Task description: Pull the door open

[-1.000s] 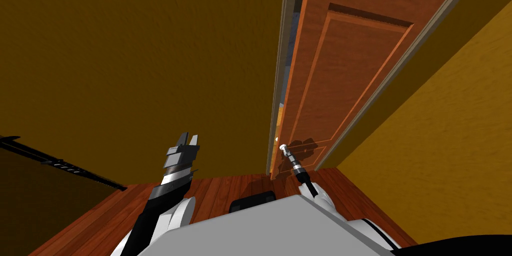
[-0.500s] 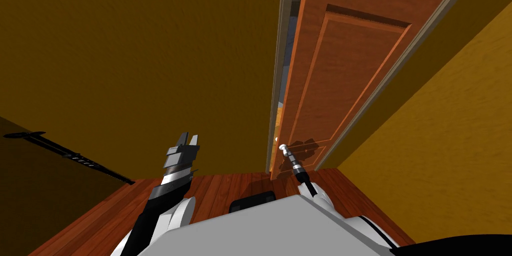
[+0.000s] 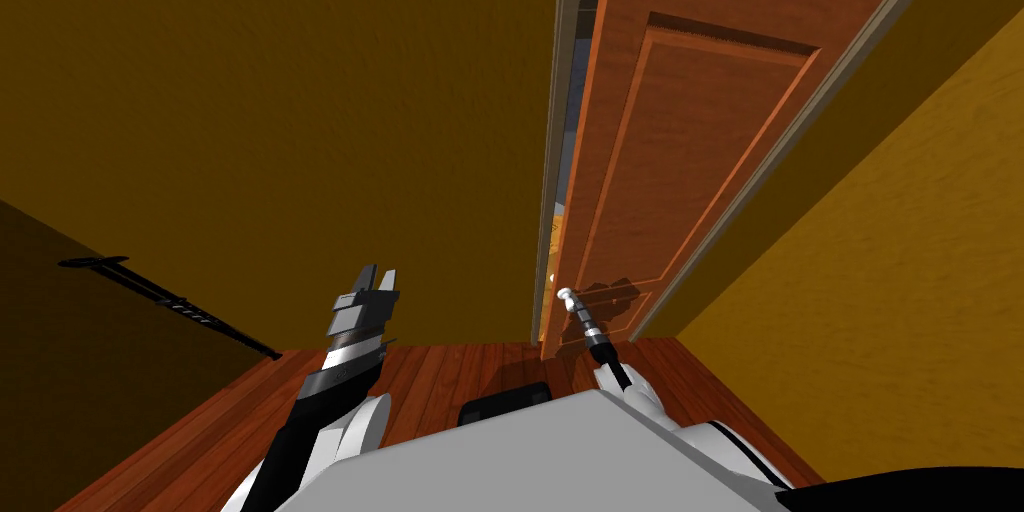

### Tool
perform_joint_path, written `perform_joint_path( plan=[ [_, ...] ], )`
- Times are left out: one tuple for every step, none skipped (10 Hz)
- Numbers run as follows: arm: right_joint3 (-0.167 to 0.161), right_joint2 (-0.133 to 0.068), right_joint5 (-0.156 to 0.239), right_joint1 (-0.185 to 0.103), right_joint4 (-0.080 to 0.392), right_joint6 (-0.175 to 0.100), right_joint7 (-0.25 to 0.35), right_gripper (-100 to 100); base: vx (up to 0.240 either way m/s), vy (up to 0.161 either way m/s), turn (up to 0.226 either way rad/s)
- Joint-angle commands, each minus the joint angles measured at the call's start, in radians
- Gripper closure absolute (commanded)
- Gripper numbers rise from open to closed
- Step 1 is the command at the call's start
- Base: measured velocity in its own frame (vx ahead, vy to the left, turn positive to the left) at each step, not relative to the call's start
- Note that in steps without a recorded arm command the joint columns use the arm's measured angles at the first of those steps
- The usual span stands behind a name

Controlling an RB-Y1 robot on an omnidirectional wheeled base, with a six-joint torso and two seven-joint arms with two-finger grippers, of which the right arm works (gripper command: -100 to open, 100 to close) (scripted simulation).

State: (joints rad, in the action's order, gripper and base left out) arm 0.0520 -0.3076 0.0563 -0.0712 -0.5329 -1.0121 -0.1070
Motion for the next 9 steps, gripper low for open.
perform_joint_path(
  plan=[
    [-0.013,0.017,-0.005,0.02,-0.049,0.025,0.004,100,0.0,0.0,0.0],
    [-0.02,0.019,0.012,0.018,-0.052,0.03,0.046,100,-0.034,-0.011,0.063],
    [-0.02,0.019,0.012,0.018,-0.052,0.03,0.046,100,-0.039,-0.015,0.027],
    [-0.028,0.021,0.029,0.016,-0.054,0.034,0.087,100,-0.052,-0.024,0.055],
    [-0.036,0.023,0.047,0.014,-0.057,0.039,0.113,100,-0.086,-0.049,0.099],
    [-0.036,0.023,0.047,0.014,-0.057,0.039,0.129,100,-0.063,-0.04,0.035],
    [-0.036,0.023,0.047,0.014,-0.057,0.039,0.129,100,-0.021,-0.009,-0.002],
    [-0.044,0.024,0.064,0.012,-0.059,0.044,0.169,100,-0.042,-0.011,0.052],
    [-0.044,0.024,0.064,0.012,-0.059,0.044,0.171,100,-0.037,-0.015,0.041]
  ],
)
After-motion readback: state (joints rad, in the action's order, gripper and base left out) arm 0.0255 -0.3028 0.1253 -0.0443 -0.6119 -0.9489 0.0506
